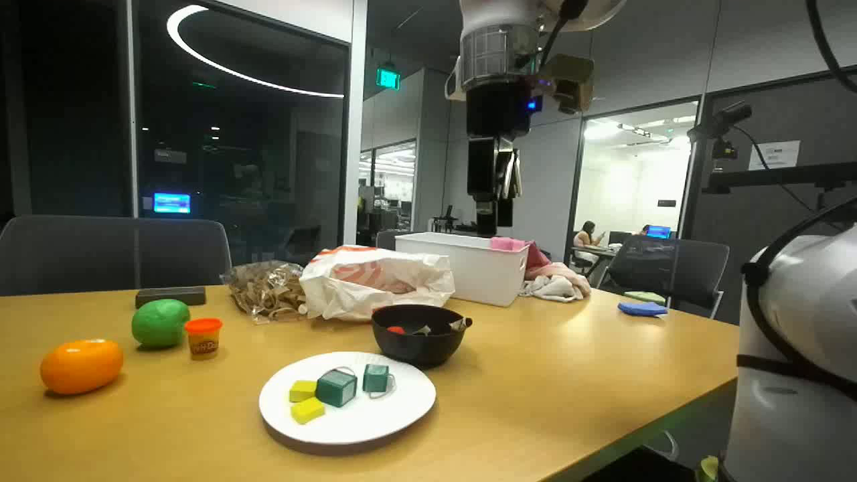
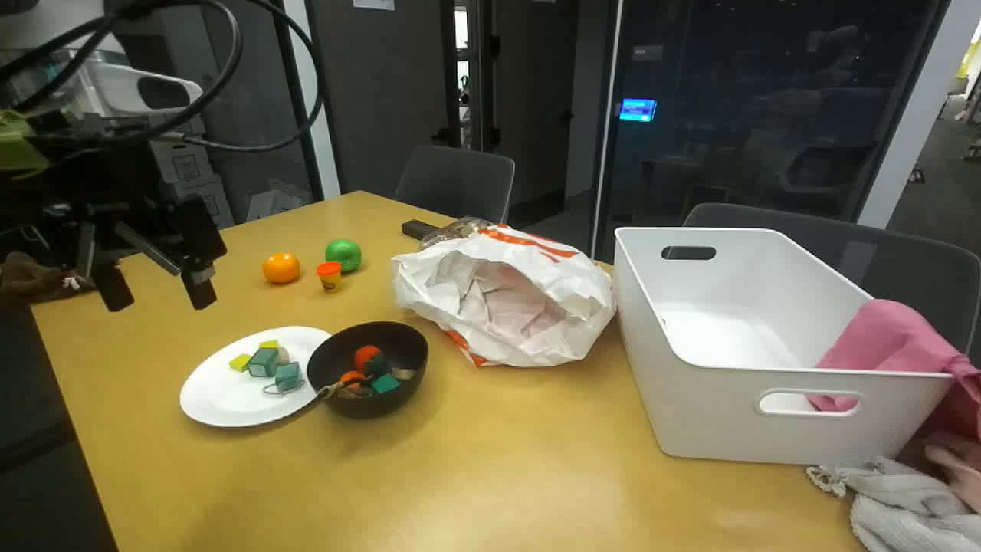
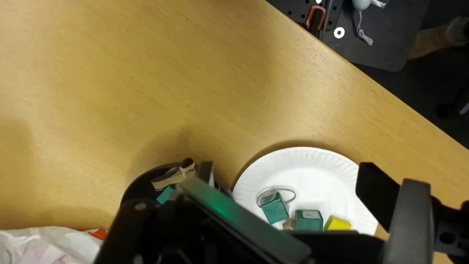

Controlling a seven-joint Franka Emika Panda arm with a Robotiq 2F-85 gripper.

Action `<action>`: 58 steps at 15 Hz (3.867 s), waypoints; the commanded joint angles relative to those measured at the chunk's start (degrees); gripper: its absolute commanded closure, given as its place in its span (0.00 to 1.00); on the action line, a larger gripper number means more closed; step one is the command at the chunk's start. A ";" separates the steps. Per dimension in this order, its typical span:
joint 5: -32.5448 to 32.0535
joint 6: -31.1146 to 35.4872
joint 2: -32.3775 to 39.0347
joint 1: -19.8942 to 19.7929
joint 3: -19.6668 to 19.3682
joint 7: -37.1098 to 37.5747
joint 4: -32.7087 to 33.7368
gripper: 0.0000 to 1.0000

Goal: Use the spoon to move the brown object to the plate

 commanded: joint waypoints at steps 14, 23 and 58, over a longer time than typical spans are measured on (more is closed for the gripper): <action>2.82 4.13 9.43 -1.14 -5.05 -0.53 1.06 0.00; 2.22 12.70 18.78 -3.16 -7.65 -1.50 -2.36 0.00; 1.46 21.32 29.71 -6.28 -9.80 -2.72 0.84 0.00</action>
